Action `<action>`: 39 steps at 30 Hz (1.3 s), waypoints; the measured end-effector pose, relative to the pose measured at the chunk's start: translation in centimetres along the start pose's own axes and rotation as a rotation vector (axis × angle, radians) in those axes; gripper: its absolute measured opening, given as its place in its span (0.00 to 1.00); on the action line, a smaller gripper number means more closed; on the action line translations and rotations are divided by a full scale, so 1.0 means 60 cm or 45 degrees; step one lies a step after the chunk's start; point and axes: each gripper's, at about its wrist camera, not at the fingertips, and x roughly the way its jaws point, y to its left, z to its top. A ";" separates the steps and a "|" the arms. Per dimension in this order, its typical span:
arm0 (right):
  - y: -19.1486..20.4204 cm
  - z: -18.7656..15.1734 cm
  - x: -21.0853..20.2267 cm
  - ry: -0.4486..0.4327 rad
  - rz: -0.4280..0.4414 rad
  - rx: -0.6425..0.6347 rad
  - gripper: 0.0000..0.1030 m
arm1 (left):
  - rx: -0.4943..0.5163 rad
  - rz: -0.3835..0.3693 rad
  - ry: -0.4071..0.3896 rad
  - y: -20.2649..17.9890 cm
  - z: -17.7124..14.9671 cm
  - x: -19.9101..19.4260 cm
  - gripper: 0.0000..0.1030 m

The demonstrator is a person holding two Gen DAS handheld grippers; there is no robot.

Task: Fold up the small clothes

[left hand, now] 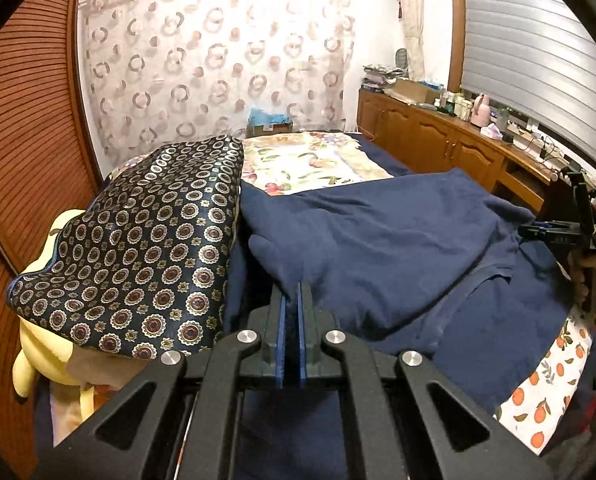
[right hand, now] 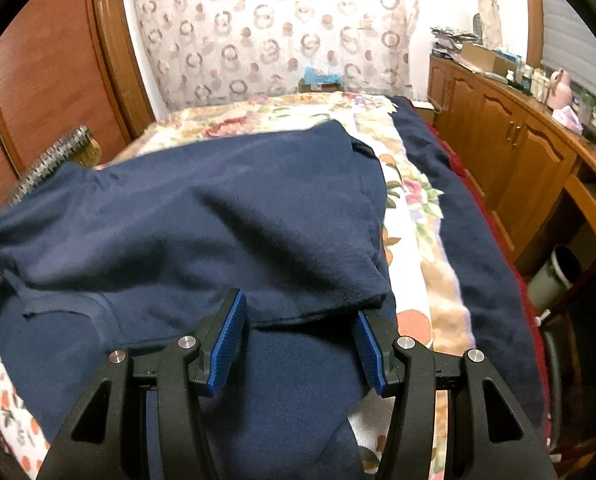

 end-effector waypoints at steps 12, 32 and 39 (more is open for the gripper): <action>-0.012 0.012 0.037 0.058 -0.027 0.029 0.28 | -0.029 -0.026 -0.010 -0.005 -0.012 0.000 0.05; 0.001 -0.047 -0.212 -0.208 0.123 -0.091 0.03 | -0.156 -0.075 -0.125 0.041 -0.039 -0.112 0.05; -0.015 -0.123 -0.160 -0.027 0.061 -0.084 0.03 | -0.186 -0.007 0.058 0.053 -0.105 -0.054 0.06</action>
